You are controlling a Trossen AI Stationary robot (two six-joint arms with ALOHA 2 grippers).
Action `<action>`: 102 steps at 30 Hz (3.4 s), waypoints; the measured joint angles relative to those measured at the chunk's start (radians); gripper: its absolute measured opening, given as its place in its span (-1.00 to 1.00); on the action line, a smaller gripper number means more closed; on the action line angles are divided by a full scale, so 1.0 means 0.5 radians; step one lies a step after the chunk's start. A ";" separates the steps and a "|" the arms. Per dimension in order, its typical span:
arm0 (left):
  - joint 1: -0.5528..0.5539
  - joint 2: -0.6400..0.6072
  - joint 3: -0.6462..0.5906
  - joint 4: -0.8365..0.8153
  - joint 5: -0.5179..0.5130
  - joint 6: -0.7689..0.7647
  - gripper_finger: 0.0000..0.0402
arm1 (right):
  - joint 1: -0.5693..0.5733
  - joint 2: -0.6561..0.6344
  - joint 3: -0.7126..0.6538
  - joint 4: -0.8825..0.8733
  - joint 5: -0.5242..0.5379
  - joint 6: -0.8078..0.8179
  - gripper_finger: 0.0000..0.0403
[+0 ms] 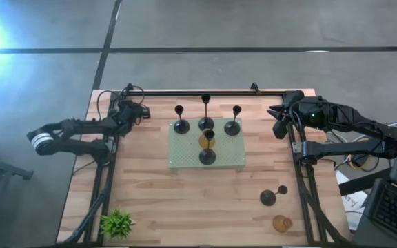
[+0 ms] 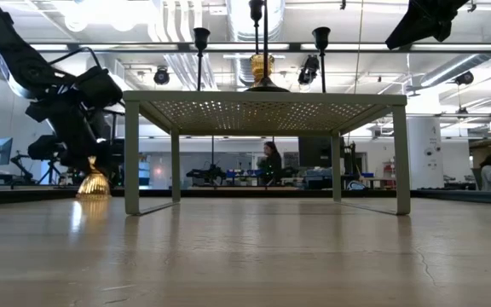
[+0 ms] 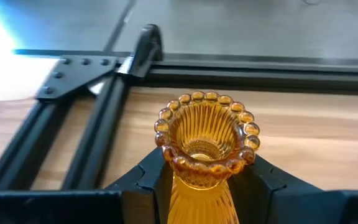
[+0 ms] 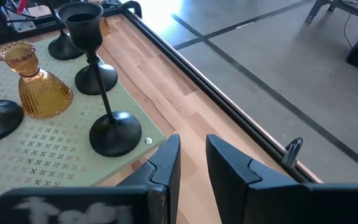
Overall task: Pick & Place candle stick holders
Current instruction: Align the top left yellow glass candle holder with the black candle holder on the shelf
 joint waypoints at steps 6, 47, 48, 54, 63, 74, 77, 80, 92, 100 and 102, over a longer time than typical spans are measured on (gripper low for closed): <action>-0.001 -0.149 0.014 -0.044 0.218 0.109 -0.37 | 0.000 0.000 0.000 -0.002 -0.001 0.000 -0.59; -0.395 -1.394 0.820 -1.523 1.595 0.465 -0.37 | 0.001 -0.001 0.000 -0.001 -0.002 0.012 -0.55; -0.443 -1.393 0.820 -1.516 1.595 0.465 -0.37 | 0.000 -0.001 0.000 -0.001 -0.002 0.015 -0.55; -0.809 -1.328 0.818 -1.305 1.593 0.447 -0.37 | 0.000 0.000 0.000 0.003 -0.001 0.016 -0.60; -1.435 -1.049 0.818 -1.093 1.284 0.460 -0.37 | 0.001 0.000 0.000 0.003 0.000 0.016 -0.63; -1.778 -0.649 0.870 -0.719 0.985 0.694 -0.37 | 0.001 -0.001 0.000 0.003 0.000 0.016 -0.56; -1.779 -0.540 0.901 -0.664 0.975 0.746 -0.37 | 0.000 -0.001 0.000 0.003 0.000 0.016 -0.55; -1.779 -0.412 0.957 -0.651 0.974 0.807 -0.37 | 0.001 -0.001 0.000 0.003 0.001 0.016 -0.56; -1.779 -0.132 1.106 -0.642 0.797 1.012 -0.37 | 0.001 0.000 -0.001 -0.004 -0.001 0.015 -0.64; -1.730 -0.132 1.081 -0.606 0.652 1.012 -0.37 | 0.001 0.000 0.000 -0.001 0.000 0.015 -0.56; -1.707 -0.097 1.080 -0.571 0.674 1.010 -0.37 | 0.000 0.000 0.000 -0.001 0.000 0.015 -0.55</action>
